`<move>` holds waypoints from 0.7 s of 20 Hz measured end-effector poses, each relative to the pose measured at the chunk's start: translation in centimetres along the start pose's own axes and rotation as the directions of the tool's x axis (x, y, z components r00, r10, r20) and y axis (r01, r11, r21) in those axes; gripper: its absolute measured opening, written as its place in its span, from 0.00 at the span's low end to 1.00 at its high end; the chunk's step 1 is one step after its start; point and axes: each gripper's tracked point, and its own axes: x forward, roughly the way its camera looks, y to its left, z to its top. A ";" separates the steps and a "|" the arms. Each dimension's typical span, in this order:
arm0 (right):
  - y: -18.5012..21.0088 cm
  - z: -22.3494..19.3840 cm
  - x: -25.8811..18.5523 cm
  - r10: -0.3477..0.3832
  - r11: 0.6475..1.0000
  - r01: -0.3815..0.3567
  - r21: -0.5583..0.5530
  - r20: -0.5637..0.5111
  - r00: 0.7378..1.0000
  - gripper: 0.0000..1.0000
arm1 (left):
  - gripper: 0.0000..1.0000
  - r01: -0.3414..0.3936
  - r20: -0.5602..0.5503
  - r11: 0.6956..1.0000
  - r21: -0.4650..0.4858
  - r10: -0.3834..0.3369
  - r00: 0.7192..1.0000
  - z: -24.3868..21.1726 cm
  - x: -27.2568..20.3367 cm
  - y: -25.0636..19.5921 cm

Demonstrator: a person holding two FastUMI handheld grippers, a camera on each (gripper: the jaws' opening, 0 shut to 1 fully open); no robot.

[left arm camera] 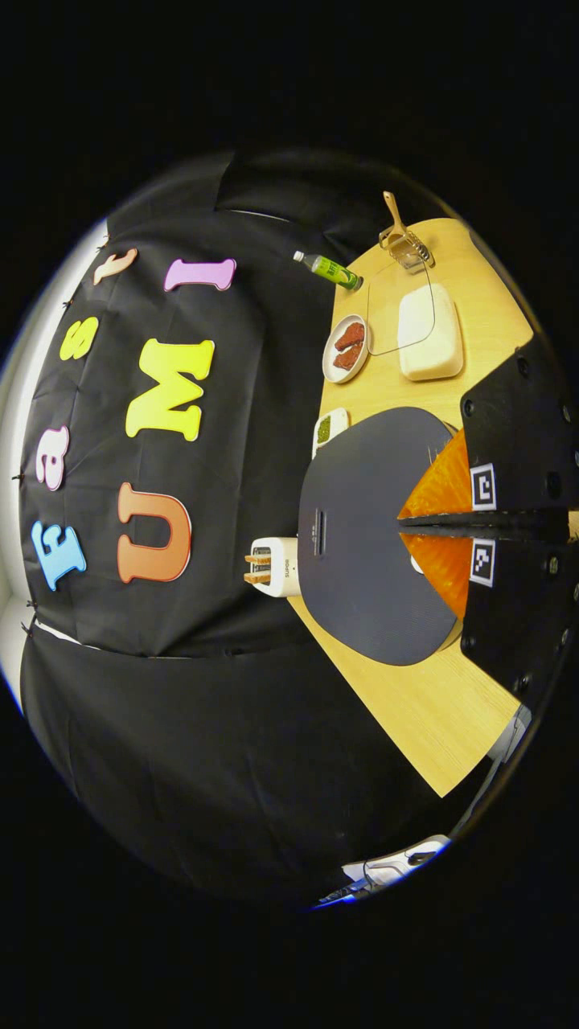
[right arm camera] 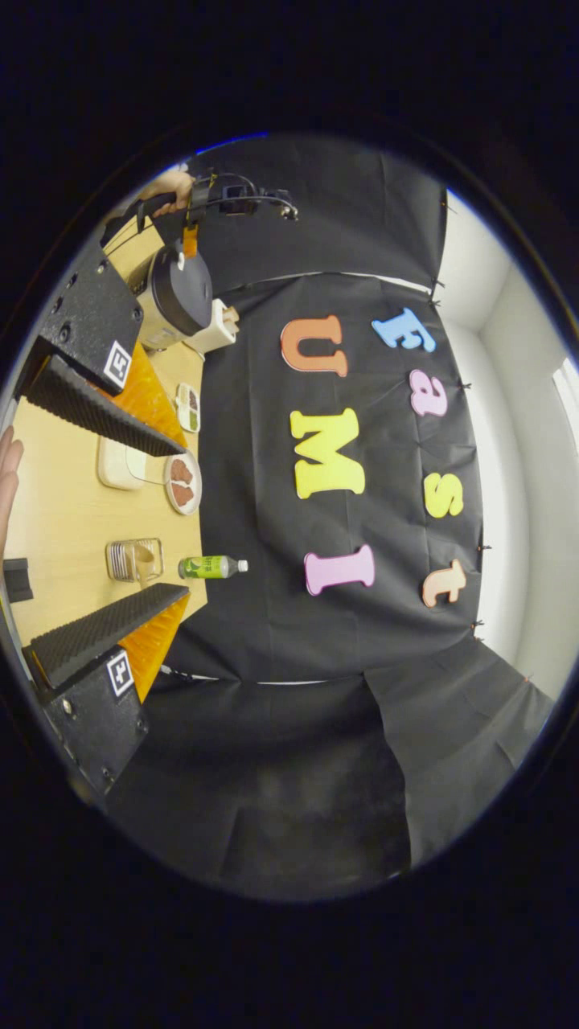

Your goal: Close the left gripper, press the button to open the rice cooker; take a wooden spoon from the chopstick holder with the right hand, scoop a spoonful of rice and pour it into the rice cooker, then put the wooden spoon back into the chopstick holder.

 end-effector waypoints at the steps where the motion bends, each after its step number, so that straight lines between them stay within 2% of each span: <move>1: 0.2 0.0 0.1 0.004 1.000 -0.004 0.005 0.001 1.000 1.00 | 0.00 -0.002 -0.029 1.000 -0.006 0.002 1.000 -0.7 0.1 0.1; 2: 0.3 -0.2 0.0 0.006 1.000 -0.006 0.005 0.001 1.000 1.00 | 0.00 0.005 -0.015 1.000 -0.008 -0.005 1.000 -0.5 -0.1 0.0; 6: 0.6 0.2 -0.1 -0.002 1.000 0.002 -0.002 0.016 1.000 1.00 | 0.00 0.002 -0.096 1.000 0.008 -0.002 0.995 -2.0 0.5 0.0; 9: 1.1 0.3 -0.6 0.007 1.000 -0.007 -0.002 0.023 1.000 1.00 | 0.00 -0.010 -0.102 1.000 0.016 0.012 0.995 -1.7 0.2 0.2; 14: 0.9 0.4 -0.8 -0.002 0.999 0.004 -0.039 0.037 0.999 1.00 | 0.00 -0.006 -0.052 0.999 0.054 0.009 0.999 -0.2 -0.8 0.1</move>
